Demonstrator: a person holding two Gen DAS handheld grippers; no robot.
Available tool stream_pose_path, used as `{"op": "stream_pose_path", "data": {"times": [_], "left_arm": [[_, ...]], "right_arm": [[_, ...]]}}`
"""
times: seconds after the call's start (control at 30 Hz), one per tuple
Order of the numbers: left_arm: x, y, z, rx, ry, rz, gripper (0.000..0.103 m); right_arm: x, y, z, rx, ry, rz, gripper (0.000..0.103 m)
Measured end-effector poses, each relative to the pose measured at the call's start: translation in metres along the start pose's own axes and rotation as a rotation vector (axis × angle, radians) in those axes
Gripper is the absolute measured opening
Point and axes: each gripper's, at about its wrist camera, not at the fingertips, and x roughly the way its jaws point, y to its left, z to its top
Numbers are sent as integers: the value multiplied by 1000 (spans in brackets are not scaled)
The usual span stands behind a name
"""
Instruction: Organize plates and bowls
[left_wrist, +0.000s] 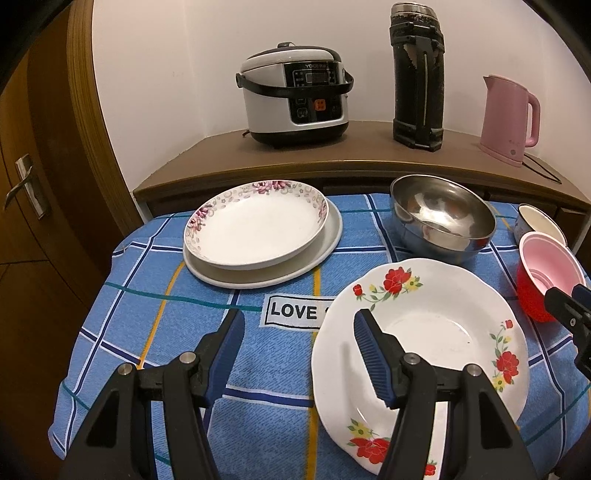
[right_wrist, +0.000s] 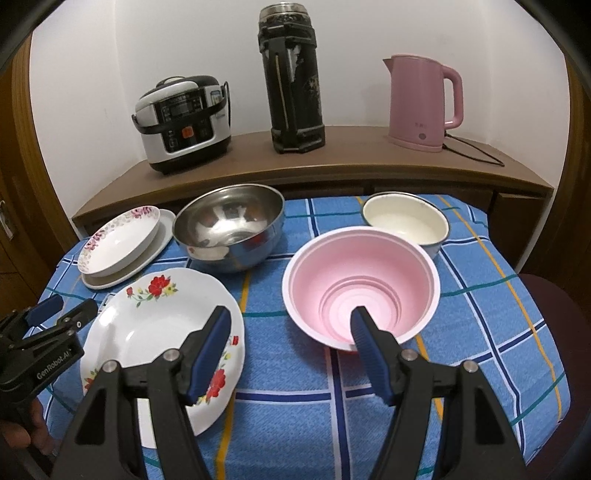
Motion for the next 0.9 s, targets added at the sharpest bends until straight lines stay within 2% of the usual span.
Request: {"op": "stream_pose_path", "data": {"times": [0.9], "left_arm": [[-6,6,-2,15,-4,63,64]], "right_arm": [[-13,9,-2,1,-19,18,68]]}}
